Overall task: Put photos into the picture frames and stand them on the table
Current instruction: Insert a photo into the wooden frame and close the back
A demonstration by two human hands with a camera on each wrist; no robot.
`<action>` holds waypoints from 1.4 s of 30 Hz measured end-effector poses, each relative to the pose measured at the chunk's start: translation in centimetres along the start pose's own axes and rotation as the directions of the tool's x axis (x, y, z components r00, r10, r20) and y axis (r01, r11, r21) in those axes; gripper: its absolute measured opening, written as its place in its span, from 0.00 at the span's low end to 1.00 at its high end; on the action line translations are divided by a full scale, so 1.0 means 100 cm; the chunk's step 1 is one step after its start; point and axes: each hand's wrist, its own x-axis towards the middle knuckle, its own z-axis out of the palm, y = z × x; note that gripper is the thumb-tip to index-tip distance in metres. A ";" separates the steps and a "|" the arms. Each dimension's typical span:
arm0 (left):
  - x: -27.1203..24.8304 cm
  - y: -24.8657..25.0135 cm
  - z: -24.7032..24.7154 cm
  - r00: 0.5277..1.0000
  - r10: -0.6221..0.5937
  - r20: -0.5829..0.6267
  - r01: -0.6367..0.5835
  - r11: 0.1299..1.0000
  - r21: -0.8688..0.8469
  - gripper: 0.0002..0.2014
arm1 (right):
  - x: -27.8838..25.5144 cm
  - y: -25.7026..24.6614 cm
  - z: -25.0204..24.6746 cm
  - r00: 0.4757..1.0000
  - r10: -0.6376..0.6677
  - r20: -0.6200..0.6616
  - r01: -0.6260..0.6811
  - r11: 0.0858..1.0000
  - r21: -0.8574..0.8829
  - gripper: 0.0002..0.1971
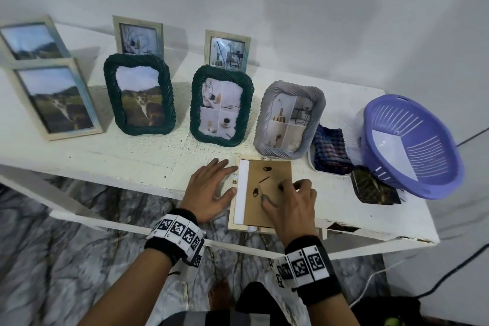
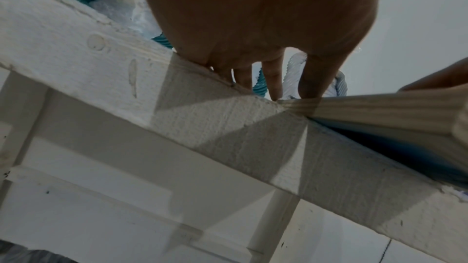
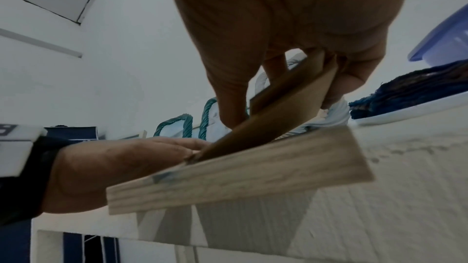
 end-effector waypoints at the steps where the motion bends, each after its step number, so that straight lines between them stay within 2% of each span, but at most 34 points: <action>1: 0.000 0.000 0.000 1.000 -0.004 0.000 0.004 1.000 -0.001 0.34 | 0.001 -0.001 0.003 1.000 0.001 0.015 -0.001 1.000 0.001 0.20; 4: 0.000 0.002 -0.001 1.000 -0.012 0.008 0.012 1.000 -0.007 0.35 | 0.001 -0.007 0.009 0.999 -0.012 0.047 0.012 1.000 0.000 0.21; 8: 0.000 0.003 -0.001 1.000 -0.020 0.004 0.020 1.000 -0.007 0.35 | -0.002 -0.009 0.012 0.995 -0.067 0.076 0.075 0.991 -0.107 0.20; 11: -0.001 0.004 -0.001 1.000 -0.025 0.011 0.025 1.000 0.000 0.36 | -0.003 -0.005 0.012 0.994 -0.096 0.058 0.102 0.989 -0.105 0.20; 13: 0.000 0.004 -0.001 1.000 -0.028 0.015 0.028 0.999 0.019 0.35 | -0.005 0.001 0.011 0.988 -0.136 0.077 0.141 0.988 -0.060 0.21; 15: 0.000 0.004 0.001 0.999 -0.026 0.018 0.025 0.998 0.060 0.36 | -0.004 0.010 0.009 0.980 -0.171 0.099 0.168 0.985 0.039 0.17; 17: -0.001 0.004 0.003 1.000 -0.018 0.020 0.015 0.992 0.122 0.36 | 0.000 0.021 0.006 0.988 -0.133 0.073 0.117 0.973 0.198 0.12; 20: -0.002 0.005 0.005 1.000 -0.016 0.008 0.014 0.988 0.152 0.36 | 0.010 0.037 0.002 0.997 0.001 0.082 -0.027 0.947 0.319 0.14; 24: -0.002 0.006 0.004 1.000 -0.018 0.012 0.016 0.991 0.133 0.36 | 0.019 0.053 -0.004 0.978 -0.122 0.168 0.050 0.924 0.379 0.15; 26: -0.002 0.006 0.004 1.000 -0.015 0.018 0.013 0.992 0.126 0.36 | 0.026 0.058 -0.007 0.958 -0.194 0.212 0.103 0.920 0.378 0.15; 30: -0.002 0.005 0.003 1.000 -0.006 0.020 0.004 0.994 0.109 0.36 | 0.045 0.065 -0.017 0.896 -0.255 0.364 0.110 0.921 0.374 0.12; 35: 0.000 0.005 0.000 0.998 -0.005 0.055 -0.001 0.994 0.111 0.38 | 0.071 0.067 -0.027 0.755 -0.325 0.569 0.117 0.921 0.372 0.09; 39: 0.000 0.006 -0.003 0.998 -0.002 0.064 -0.004 0.996 0.093 0.39 | 0.084 0.062 -0.029 0.679 -0.337 0.652 0.119 0.927 0.355 0.08; 42: -0.001 0.007 -0.005 0.997 -0.003 0.074 -0.001 0.998 0.061 0.39 | 0.087 0.060 -0.026 0.659 -0.341 0.671 0.146 0.932 0.331 0.07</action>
